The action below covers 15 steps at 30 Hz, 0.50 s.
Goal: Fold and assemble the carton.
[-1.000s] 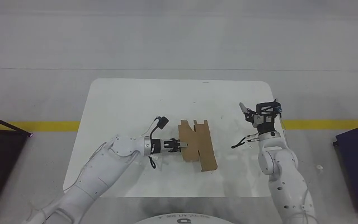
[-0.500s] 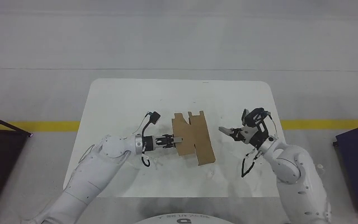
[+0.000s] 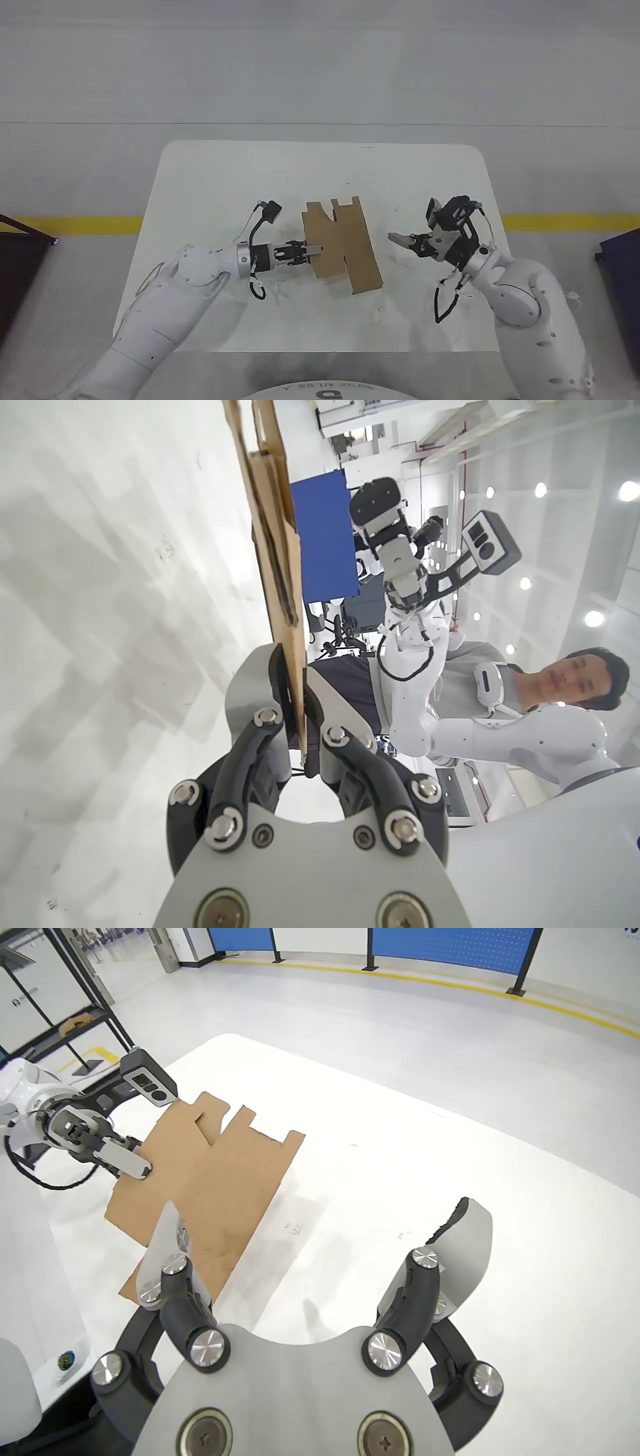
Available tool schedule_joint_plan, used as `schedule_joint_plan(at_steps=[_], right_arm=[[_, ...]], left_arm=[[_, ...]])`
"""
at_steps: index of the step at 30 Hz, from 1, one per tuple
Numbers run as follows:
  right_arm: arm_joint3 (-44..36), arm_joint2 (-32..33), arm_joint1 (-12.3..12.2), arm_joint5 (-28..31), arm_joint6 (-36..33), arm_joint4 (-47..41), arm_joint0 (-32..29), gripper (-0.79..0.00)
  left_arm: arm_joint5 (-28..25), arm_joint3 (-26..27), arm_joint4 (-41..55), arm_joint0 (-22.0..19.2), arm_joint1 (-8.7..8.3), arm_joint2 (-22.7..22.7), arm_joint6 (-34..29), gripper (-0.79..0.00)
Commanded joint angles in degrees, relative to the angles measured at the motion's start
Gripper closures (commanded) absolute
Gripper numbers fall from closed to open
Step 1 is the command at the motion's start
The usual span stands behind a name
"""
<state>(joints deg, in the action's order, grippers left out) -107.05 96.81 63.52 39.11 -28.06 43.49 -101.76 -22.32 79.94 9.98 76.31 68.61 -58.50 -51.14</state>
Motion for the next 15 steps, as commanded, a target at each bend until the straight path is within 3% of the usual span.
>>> schedule_joint_plan(at_steps=[1, 5, 9, 12, 15], right_arm=[[3.6, -0.6, -0.3, 0.1, -7.0, -12.7, 1.3, -0.785], [10.6, -1.3, -1.4, -3.4, -23.2, -34.5, 4.9, -0.785], [16.9, -2.1, -2.3, -8.1, -38.1, -50.3, 8.7, -0.785], [20.6, -3.1, -2.8, -9.4, -46.0, -55.7, 11.3, -0.785], [21.9, -5.5, -3.1, -11.6, -48.7, -59.2, 12.5, -0.785]], left_arm=[[-0.1, 0.1, 0.0, -0.3, -0.06, -0.1, -0.1, 0.0], [-0.7, 0.5, 0.7, -0.6, -0.18, -0.5, 0.0, 0.0], [-1.3, 1.4, 1.4, -0.5, -0.28, -0.4, -0.7, 0.0], [-1.5, 2.0, 1.9, -0.4, -0.39, -0.5, -0.9, 0.0], [-1.4, 2.8, 1.8, -0.4, -0.51, -0.7, -0.7, 0.0]])
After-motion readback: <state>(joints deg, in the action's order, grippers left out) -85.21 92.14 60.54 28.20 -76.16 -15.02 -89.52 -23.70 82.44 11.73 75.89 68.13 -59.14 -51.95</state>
